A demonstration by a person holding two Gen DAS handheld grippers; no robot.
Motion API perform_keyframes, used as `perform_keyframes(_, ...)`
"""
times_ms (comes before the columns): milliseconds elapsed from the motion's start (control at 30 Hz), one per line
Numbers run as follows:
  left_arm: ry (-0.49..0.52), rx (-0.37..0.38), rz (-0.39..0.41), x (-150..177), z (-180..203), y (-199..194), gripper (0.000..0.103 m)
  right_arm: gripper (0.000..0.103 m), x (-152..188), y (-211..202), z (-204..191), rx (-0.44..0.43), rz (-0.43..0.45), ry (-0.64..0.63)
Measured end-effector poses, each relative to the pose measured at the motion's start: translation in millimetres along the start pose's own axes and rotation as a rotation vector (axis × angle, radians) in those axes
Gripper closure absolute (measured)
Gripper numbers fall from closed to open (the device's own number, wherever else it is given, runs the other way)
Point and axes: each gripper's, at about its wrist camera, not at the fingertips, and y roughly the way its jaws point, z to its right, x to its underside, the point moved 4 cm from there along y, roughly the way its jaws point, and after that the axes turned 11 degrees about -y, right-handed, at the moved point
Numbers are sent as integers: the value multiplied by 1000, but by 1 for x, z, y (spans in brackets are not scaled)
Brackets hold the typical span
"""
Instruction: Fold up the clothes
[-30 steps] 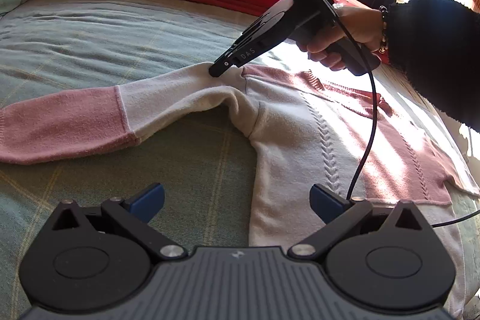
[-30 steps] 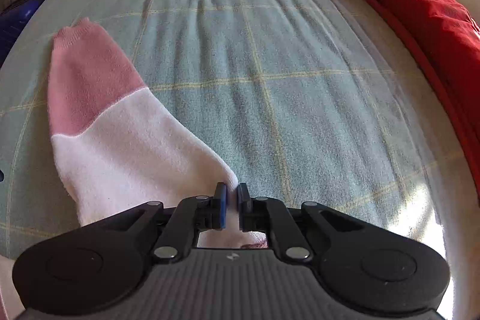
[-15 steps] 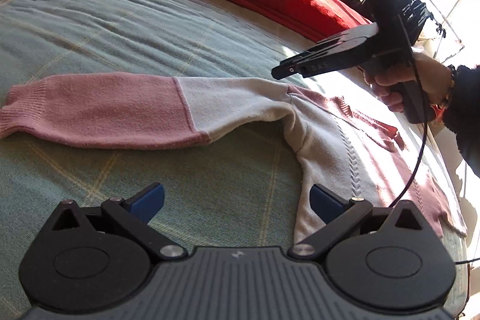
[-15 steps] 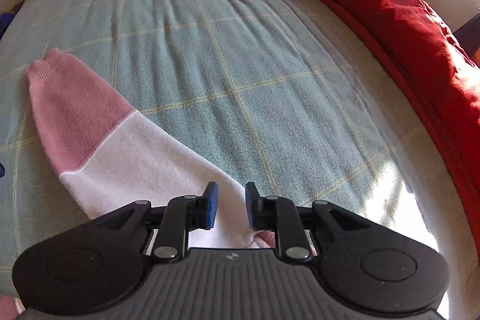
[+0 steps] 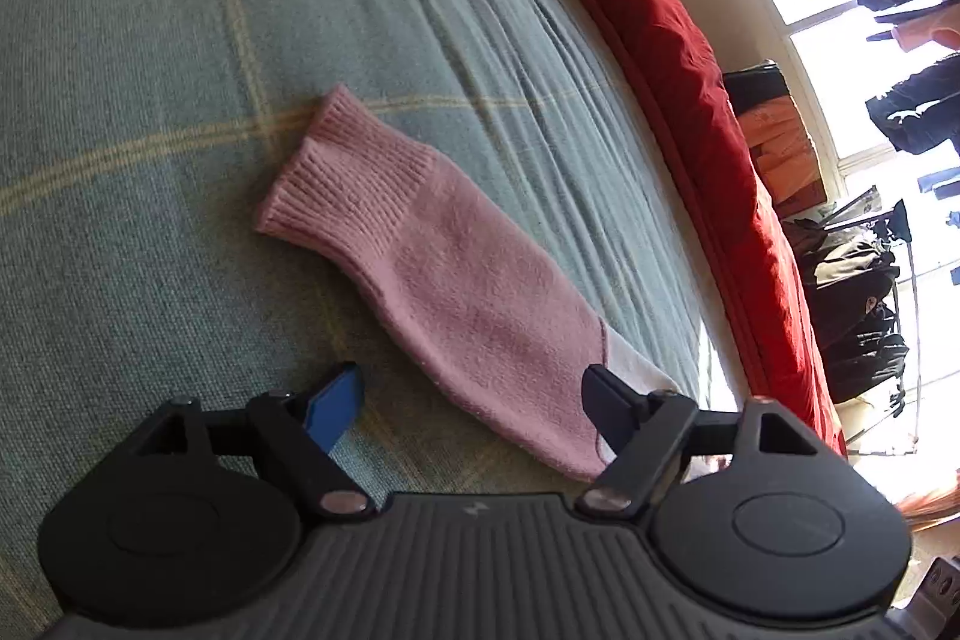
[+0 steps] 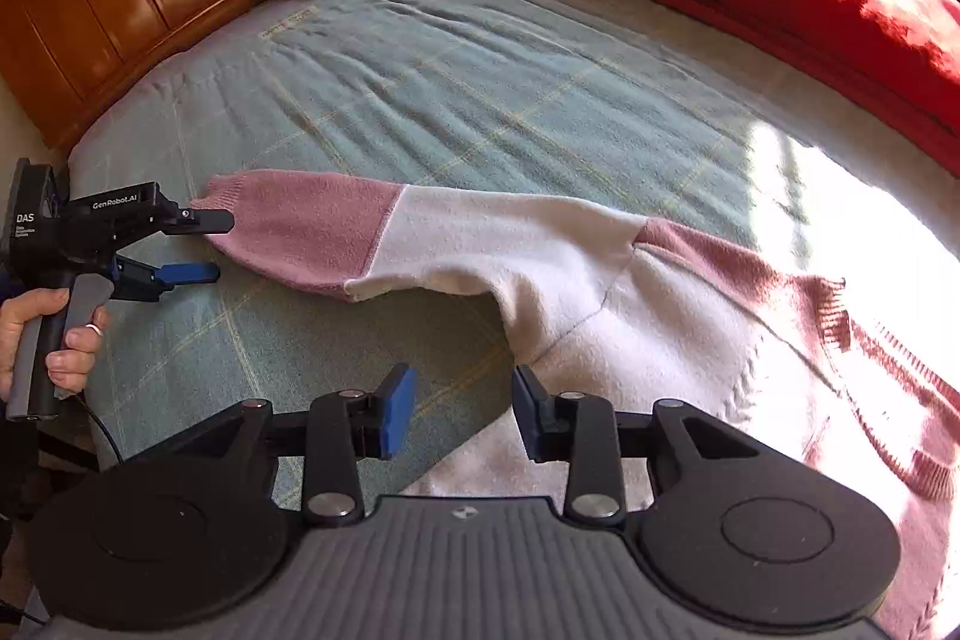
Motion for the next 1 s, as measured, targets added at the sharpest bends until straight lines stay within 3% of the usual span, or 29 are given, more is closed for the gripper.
perform_keyframes(133,-37,47,61,-9,-2,8,25,63,27,-13,7,-42,81,181)
perform_keyframes(300,30,31,115,-15,11,23,26,63,39,-20,6,-35,128,240)
perform_keyframes(367,90,-11,153,-13,18,26,37,62,40,-24,6,-12,136,231)
perform_keyframes(433,164,-86,173,-11,26,26,59,62,41,-26,6,2,141,220)
perform_keyframes(467,188,-116,181,-11,29,25,66,62,41,-28,7,9,143,216)
perform_keyframes(533,223,-165,189,-13,33,24,91,61,43,-30,8,25,146,210)
perform_keyframes(567,240,-185,190,-16,35,24,97,61,44,-31,9,30,146,210)
perform_keyframes(733,341,-197,181,-30,58,25,98,60,51,-35,14,47,158,229)
perform_keyframes(1000,542,-119,242,-57,132,17,98,57,58,-36,20,64,154,243)
